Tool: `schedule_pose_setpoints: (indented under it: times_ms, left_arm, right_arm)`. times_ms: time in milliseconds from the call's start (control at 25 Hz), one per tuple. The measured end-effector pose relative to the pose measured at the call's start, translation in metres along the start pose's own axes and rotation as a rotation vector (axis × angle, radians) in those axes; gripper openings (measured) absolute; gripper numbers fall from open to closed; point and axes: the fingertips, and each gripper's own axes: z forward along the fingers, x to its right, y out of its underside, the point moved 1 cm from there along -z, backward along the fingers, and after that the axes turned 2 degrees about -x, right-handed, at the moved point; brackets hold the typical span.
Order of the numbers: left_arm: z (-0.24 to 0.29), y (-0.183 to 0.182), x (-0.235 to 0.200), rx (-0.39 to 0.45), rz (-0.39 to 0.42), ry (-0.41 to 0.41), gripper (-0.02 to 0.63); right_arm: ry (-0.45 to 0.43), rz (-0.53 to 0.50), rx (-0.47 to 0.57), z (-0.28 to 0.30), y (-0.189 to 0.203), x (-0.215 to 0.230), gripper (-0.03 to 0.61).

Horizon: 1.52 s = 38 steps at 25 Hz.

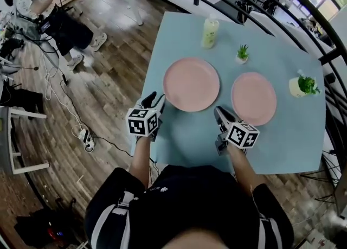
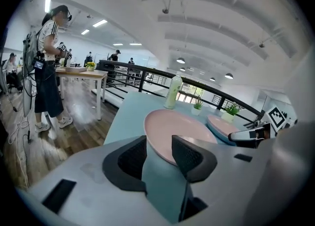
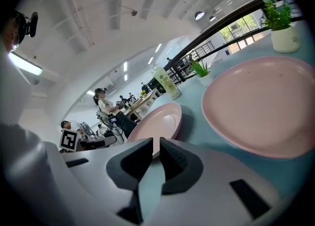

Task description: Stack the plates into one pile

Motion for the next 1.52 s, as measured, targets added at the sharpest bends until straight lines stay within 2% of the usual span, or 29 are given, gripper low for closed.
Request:
schedule_pose_setpoints:
  times_ms: [320, 640, 920, 1120, 1320, 1520]
  left_arm:
    - [0.037, 0.009, -0.002, -0.067, -0.046, 0.056, 0.17]
    - [0.054, 0.022, -0.001, -0.119, -0.055, 0.064, 0.17]
    - [0.061, 0.025, 0.0, -0.133, -0.084, 0.055, 0.157]
    - [0.055, 0.028, 0.003, -0.143, -0.114, 0.032, 0.135]
    - [0.042, 0.017, 0.009, -0.096, -0.156, 0.037, 0.13]
    - [0.039, 0.005, 0.027, -0.071, -0.112, 0.039, 0.13]
  right_arm:
    - [0.137, 0.069, -0.006, 0.019, 0.001, 0.013, 0.096]
    - [0.192, 0.094, -0.066, 0.037, 0.009, 0.027, 0.129]
    - [0.166, 0.147, -0.065, 0.046, 0.006, 0.023, 0.097]
    - [0.178, 0.131, -0.083, 0.04, 0.008, 0.02, 0.087]
    - [0.158, 0.145, -0.056, 0.031, 0.005, 0.011, 0.087]
    - [0.14, 0.148, -0.022, 0.013, -0.002, 0.013, 0.086]
